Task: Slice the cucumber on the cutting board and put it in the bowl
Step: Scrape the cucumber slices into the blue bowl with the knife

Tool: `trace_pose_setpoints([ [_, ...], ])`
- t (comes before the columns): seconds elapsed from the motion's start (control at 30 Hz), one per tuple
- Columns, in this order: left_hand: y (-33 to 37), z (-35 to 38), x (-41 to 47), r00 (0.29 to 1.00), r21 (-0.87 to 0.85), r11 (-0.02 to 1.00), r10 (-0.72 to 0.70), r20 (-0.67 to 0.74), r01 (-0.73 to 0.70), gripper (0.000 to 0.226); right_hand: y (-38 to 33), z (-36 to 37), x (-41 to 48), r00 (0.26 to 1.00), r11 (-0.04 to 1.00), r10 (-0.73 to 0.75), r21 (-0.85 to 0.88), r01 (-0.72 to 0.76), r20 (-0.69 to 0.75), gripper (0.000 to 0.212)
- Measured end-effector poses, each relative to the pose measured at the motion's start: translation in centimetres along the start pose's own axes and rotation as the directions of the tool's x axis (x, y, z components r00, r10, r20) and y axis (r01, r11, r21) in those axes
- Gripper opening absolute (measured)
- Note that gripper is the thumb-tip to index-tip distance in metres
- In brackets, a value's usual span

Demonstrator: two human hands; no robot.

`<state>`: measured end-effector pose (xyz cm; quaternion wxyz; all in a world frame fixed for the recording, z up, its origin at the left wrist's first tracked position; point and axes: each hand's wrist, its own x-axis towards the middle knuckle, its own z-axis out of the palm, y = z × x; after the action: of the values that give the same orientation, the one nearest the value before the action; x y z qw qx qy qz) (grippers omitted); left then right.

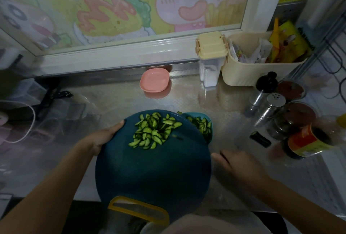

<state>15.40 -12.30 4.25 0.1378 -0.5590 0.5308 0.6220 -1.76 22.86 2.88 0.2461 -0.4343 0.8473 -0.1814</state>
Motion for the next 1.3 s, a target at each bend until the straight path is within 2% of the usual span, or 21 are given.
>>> trace_pose_setpoints([
  [0.07,0.5,0.8,0.0,0.999,0.000,1.000,0.006,0.032,-0.006,0.050,-0.4,0.7,0.1,0.999,0.999,-0.042,-0.031,0.043,0.028,0.059],
  [0.17,1.2,1.9,0.0,0.997,0.024,1.000,0.000,0.075,-0.002,0.052,-0.3,2.2,0.4,0.995,0.991,-0.100,-0.090,0.100,0.007,0.097],
  [0.2,1.4,2.3,-0.1,0.997,0.038,0.999,-0.003,0.083,-0.001,0.053,-0.3,2.5,0.4,0.994,0.991,-0.107,-0.085,0.107,0.005,0.099],
  [0.27,1.7,3.0,-0.1,0.997,0.064,0.998,-0.002,0.078,-0.003,0.054,-0.7,3.1,0.3,0.994,0.992,-0.109,-0.064,0.108,-0.009,0.092],
  [0.37,1.7,3.5,-0.1,0.998,0.105,0.994,-0.026,0.054,0.021,0.064,-1.7,3.2,-0.2,0.993,0.985,-0.112,-0.141,0.104,-0.049,0.097],
  [0.43,1.4,3.7,0.2,0.999,0.126,0.991,-0.039,0.038,0.034,0.067,-1.9,3.3,-0.7,0.997,0.978,-0.060,-0.204,0.051,-0.041,0.093],
  [0.53,0.9,4.4,0.5,0.997,0.127,0.991,-0.053,0.056,0.046,0.056,-1.7,3.6,-1.4,0.992,0.940,0.031,-0.333,-0.071,-0.124,0.061],
  [0.6,0.7,4.8,0.6,0.995,0.118,0.991,-0.066,0.077,0.057,0.053,-1.1,4.3,-1.7,0.966,0.933,0.021,-0.343,-0.112,-0.257,0.051],
  [0.63,0.6,4.8,0.6,0.995,0.116,0.992,-0.064,0.076,0.055,0.053,-0.8,4.5,-1.9,0.961,0.934,0.007,-0.342,-0.105,-0.278,0.051],
  [0.73,0.4,4.7,0.4,0.997,0.129,0.991,-0.051,0.056,0.043,0.056,-0.2,5.1,-2.2,0.982,0.969,0.045,-0.233,-0.088,-0.182,0.063],
  [0.8,0.2,4.6,0.3,0.997,0.131,0.990,-0.049,0.056,0.042,0.055,0.7,4.9,-2.4,0.984,0.981,0.012,-0.190,-0.046,-0.175,0.079],
  [0.83,0.0,4.5,0.2,0.997,0.130,0.991,-0.048,0.054,0.041,0.055,0.8,4.5,-2.4,0.984,0.979,-0.007,-0.201,-0.029,-0.177,0.079],
  [0.93,-0.4,4.2,-0.1,0.998,0.107,0.994,-0.036,0.051,0.031,0.058,0.8,3.4,-2.0,0.996,0.973,0.024,-0.229,-0.044,-0.089,0.050],
  [0.97,-0.6,4.0,-0.1,0.998,0.101,0.994,-0.038,0.052,0.033,0.063,0.7,3.2,-2.0,0.997,0.977,0.017,-0.210,-0.033,-0.081,0.046],
  [1.03,-0.8,3.6,-0.2,0.998,0.107,0.993,-0.047,0.049,0.042,0.074,0.9,3.4,-1.8,0.998,0.975,0.001,-0.220,-0.016,-0.068,0.050],
  [1.13,-0.9,3.5,-0.4,0.998,0.120,0.992,-0.041,0.050,0.035,0.077,0.9,3.8,-1.9,0.998,0.967,0.009,-0.252,-0.024,-0.060,0.062],
  [1.3,-0.6,3.3,-0.3,0.999,0.125,0.992,-0.021,0.030,0.017,0.076,1.4,3.5,-2.0,0.997,0.980,0.022,-0.198,-0.036,-0.074,0.044],
])
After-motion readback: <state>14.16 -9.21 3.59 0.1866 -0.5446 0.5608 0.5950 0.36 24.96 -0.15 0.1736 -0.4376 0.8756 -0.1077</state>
